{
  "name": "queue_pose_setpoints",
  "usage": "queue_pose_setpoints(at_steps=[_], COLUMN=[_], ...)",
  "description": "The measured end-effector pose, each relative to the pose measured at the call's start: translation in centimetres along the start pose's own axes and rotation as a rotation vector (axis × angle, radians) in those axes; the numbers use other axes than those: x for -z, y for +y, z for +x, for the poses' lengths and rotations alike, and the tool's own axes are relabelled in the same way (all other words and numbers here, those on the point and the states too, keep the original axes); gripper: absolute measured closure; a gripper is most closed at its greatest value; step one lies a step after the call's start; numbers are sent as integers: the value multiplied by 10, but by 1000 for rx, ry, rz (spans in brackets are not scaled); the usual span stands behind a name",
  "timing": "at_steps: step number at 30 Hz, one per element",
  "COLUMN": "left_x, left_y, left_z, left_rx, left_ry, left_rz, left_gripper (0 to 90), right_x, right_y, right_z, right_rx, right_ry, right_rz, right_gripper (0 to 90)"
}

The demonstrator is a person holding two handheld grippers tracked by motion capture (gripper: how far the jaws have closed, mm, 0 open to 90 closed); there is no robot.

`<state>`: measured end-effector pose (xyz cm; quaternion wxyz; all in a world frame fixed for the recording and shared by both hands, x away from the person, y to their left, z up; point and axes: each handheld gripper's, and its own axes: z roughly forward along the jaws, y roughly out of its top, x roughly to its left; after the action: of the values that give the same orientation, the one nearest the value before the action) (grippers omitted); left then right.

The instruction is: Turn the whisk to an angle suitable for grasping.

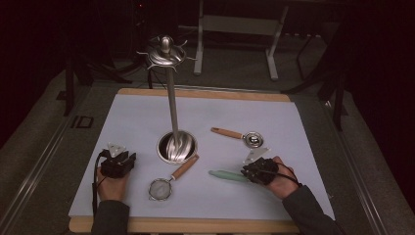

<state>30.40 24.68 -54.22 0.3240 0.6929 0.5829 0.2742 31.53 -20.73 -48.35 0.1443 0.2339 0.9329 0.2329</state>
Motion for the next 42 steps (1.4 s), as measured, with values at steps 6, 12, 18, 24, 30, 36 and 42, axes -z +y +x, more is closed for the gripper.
queue_pose_setpoints(at_steps=[6,12,18,24,30,36,42], left_x=[0,0,0,0,0,0,0], left_y=[0,0,0,0,0,0,0], left_z=[0,0,-1,-1,-1,-1,-1], left_rx=[-1,-2,-3,-6,-6,-6,-7], left_ry=[2,3,4,6,5,6,7], left_rz=[0,0,-1,0,0,1,3], left_gripper=[670,670,671,666,664,660,658], right_x=[1,1,6,1,-4,-17,-21], right_y=[-2,-2,0,4,9,12,17], right_z=[2,9,18,10,7,12,8], right_rx=[-2,19,23,-20,-23,8,2], right_ry=[25,66,167,267,307,314,362], right_rz=[1,14,-31,41,67,157,214], right_gripper=[809,732,614,653,669,683,680])
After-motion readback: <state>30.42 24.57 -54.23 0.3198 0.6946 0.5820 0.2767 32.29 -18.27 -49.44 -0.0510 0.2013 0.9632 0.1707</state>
